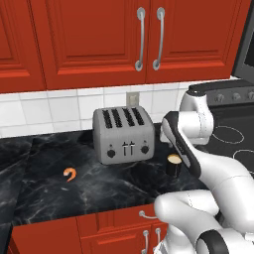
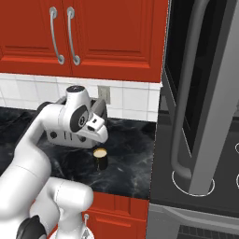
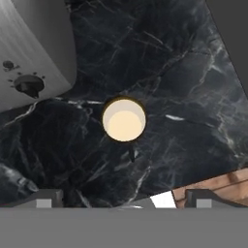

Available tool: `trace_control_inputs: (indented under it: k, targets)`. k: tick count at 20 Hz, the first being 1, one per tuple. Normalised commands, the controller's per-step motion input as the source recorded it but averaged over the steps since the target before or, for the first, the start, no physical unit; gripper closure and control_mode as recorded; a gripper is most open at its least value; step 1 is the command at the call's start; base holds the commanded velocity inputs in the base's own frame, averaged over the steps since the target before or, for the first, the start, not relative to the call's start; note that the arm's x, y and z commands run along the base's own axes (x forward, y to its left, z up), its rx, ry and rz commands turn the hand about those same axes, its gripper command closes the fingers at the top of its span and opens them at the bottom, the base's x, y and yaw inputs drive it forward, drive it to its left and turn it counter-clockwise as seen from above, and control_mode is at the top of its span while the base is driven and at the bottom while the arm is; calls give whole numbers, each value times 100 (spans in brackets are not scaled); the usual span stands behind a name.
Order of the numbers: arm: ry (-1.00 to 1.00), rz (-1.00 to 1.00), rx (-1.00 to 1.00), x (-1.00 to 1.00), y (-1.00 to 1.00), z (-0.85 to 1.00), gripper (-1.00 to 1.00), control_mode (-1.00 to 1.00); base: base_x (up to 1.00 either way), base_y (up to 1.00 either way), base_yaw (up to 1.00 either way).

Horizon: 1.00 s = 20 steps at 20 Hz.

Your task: Pick the mug from the counter and place it inside the microwave. Then close the microwave.

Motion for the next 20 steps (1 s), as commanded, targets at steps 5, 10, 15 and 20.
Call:
trace_control_inputs:
  k: [5, 10, 15, 20]
  targets:
    - [0, 1, 0, 18, -14, -30, -100, -100, 0, 0, 0]
    - [0, 4, 0, 3, -4, -10, -100, -100, 0, 0, 0]
    - [2, 7, 0, 0, 0, -3, -100, -100, 0, 0, 0]
    - [4, 8, 0, -8, 0, -13, -100, -100, 0, 0, 0]
